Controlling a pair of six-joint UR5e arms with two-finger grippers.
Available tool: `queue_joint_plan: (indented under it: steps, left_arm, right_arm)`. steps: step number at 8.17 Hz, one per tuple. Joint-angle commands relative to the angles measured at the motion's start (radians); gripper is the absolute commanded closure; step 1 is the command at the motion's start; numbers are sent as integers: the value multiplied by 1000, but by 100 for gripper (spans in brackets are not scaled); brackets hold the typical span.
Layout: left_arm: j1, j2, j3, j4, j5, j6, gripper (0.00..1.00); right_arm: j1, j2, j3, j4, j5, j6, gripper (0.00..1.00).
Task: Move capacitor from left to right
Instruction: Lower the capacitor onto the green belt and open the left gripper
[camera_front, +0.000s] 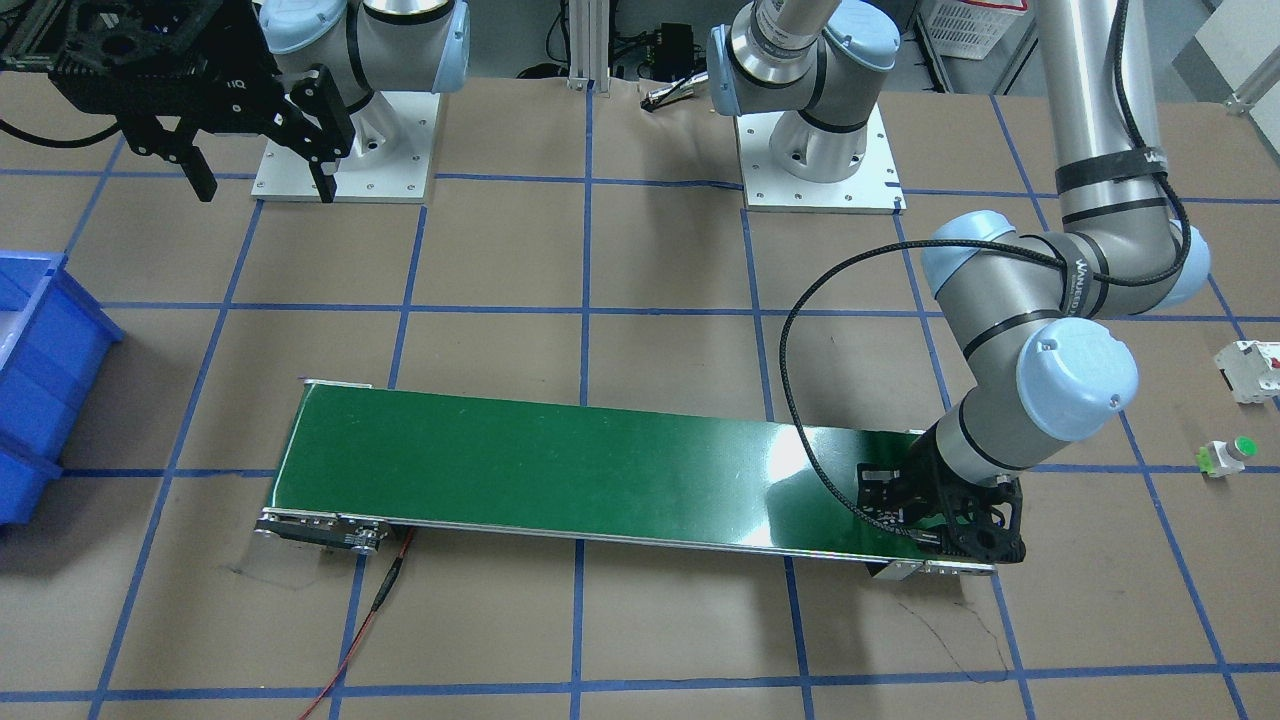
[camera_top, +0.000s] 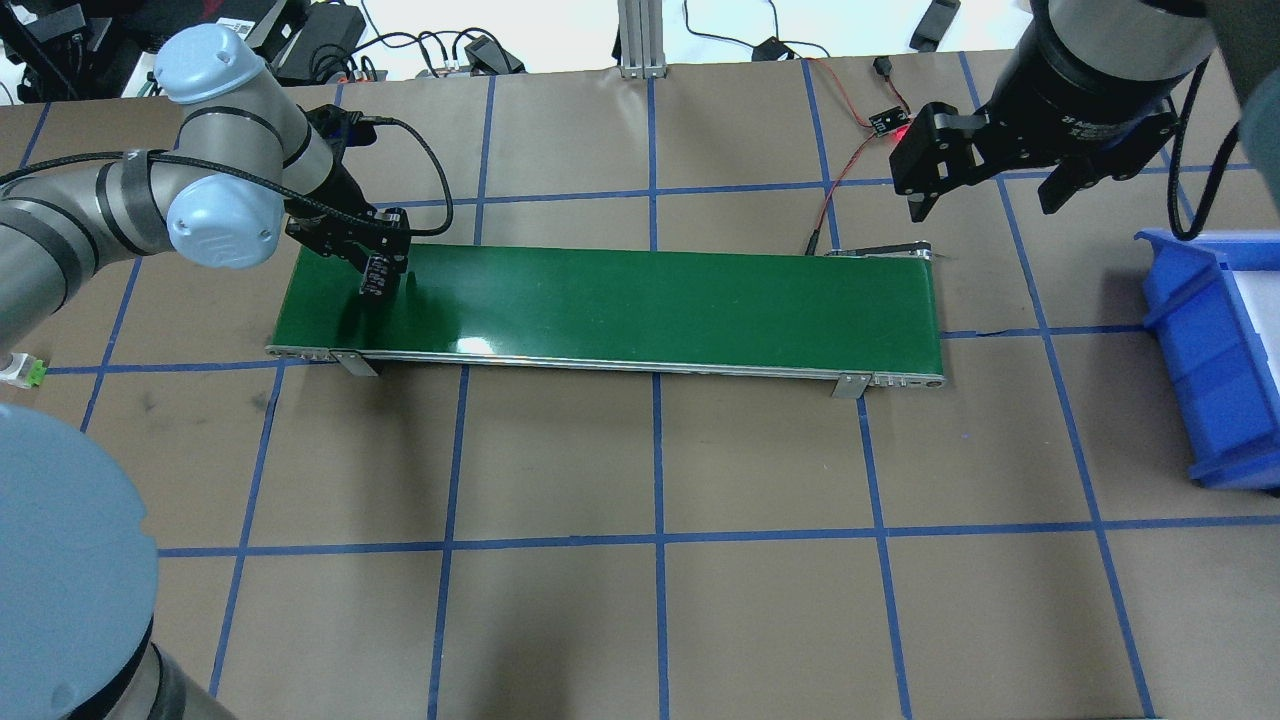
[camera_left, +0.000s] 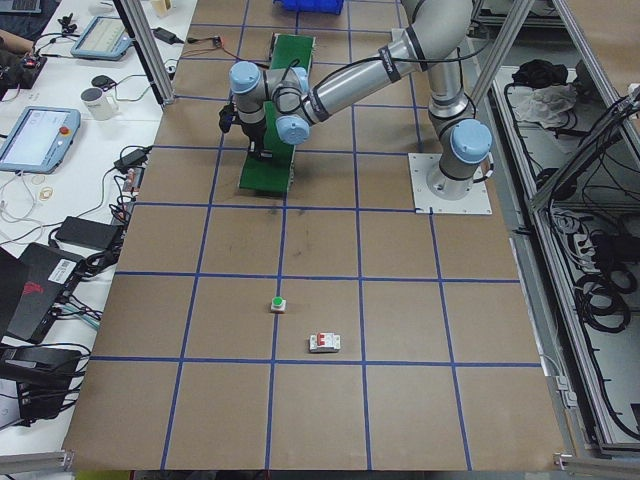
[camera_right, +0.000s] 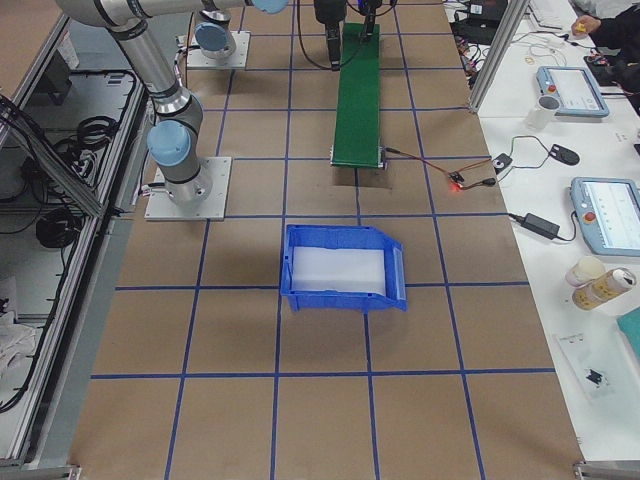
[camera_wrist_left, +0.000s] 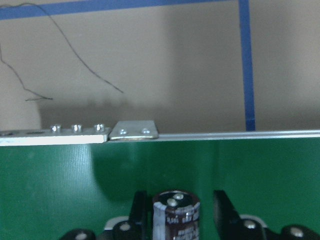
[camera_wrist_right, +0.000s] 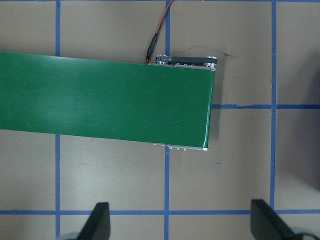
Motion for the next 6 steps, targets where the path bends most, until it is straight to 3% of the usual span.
queue_joint_plan:
  steps: [1, 3, 4, 5, 6]
  left_arm:
    - [-20, 1, 3, 16, -66, -95, 8]
    - [-86, 36, 12, -2, -57, -168, 0]
    - [-87, 56, 13, -77, -57, -179, 0]
    - [-89, 87, 15, -141, -30, -199, 0]
    - [-95, 121, 18, -186, 62, -201, 0]
  right_arm:
    - [0, 0, 1, 0, 0, 0, 0]
    - [0, 0, 1, 0, 0, 0, 0]
    - [0, 0, 0, 0, 0, 0, 0]
    - [2, 0, 0, -1, -3, 0, 0]
    - [3, 0, 0, -1, -11, -2, 0]
